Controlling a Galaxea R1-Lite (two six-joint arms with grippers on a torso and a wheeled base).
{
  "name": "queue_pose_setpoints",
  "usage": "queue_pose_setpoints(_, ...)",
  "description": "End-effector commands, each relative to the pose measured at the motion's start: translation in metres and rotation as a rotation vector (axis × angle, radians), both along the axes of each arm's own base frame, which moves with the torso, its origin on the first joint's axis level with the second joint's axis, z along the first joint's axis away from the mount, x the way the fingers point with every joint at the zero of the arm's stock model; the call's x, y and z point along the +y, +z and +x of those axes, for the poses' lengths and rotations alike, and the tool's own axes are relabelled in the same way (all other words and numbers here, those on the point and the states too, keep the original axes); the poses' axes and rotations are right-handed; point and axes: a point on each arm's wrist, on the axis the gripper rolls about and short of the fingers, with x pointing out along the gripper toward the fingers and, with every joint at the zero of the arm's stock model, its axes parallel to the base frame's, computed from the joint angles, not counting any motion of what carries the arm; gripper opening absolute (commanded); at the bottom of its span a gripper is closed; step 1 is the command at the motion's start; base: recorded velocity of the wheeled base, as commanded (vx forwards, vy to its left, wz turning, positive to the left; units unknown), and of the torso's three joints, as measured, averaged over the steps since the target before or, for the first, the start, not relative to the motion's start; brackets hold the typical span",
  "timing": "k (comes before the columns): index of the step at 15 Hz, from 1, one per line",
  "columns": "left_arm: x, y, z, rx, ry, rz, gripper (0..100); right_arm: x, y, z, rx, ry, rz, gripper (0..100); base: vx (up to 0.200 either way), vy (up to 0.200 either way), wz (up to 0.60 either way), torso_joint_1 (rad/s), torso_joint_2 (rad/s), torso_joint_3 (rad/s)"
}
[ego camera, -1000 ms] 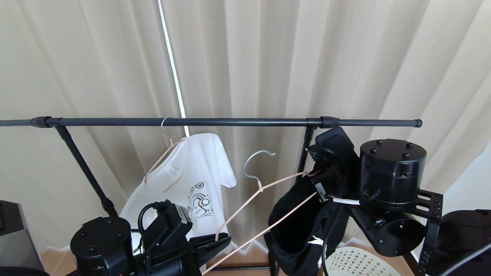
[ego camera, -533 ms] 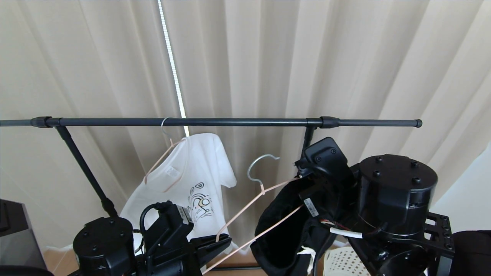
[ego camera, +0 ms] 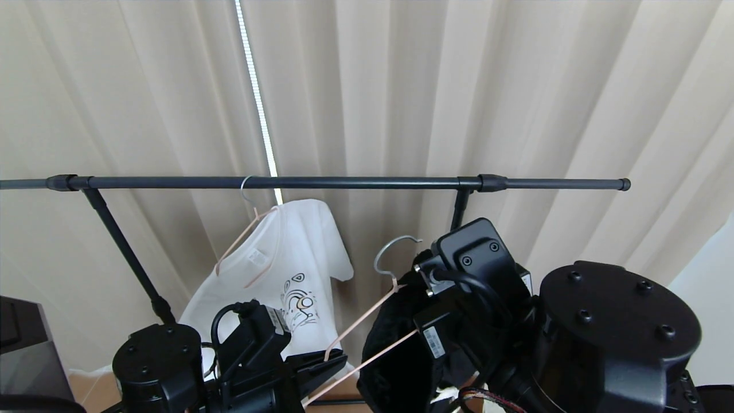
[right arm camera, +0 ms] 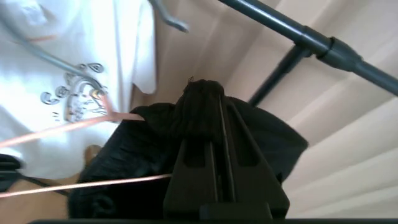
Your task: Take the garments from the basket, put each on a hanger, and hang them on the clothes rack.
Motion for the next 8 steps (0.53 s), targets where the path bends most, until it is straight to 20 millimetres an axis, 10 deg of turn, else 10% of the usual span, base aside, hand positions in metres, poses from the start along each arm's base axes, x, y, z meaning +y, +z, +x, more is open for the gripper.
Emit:
queue_pose_setpoints(1, 0.0000, -0.0005, 0.0005, 0.001, 0.001, 0.001, 0, 0.0088, -0.0014, -0.0028, 0.004, 0.019, 0.013, 0, 0.000, 0.000, 0.00, 0.000, 0.00, 0.000)
queue_pose_setpoints(5, 0.0003, 0.0009, 0.0001, -0.004, 0.001, -0.003, 0, 0.0102, 0.0070, -0.0042, -0.006, 0.023, 0.066, 0, 0.000, 0.000, 0.00, 0.000, 0.00, 0.000)
queue_pose_setpoints(6, 0.0003, 0.0009, 0.0001, -0.004, 0.001, -0.003, 0, 0.0101, 0.0071, -0.0037, -0.009, 0.021, 0.072, 100, 0.000, 0.000, 0.00, 0.000, 0.00, 0.000)
queue_pose_setpoints(8, 0.0005, 0.0010, -0.0002, -0.005, 0.001, -0.002, 0, 0.0079, 0.0081, 0.0004, -0.015, 0.005, 0.080, 100, 0.000, 0.000, 0.00, 0.000, 0.00, 0.000)
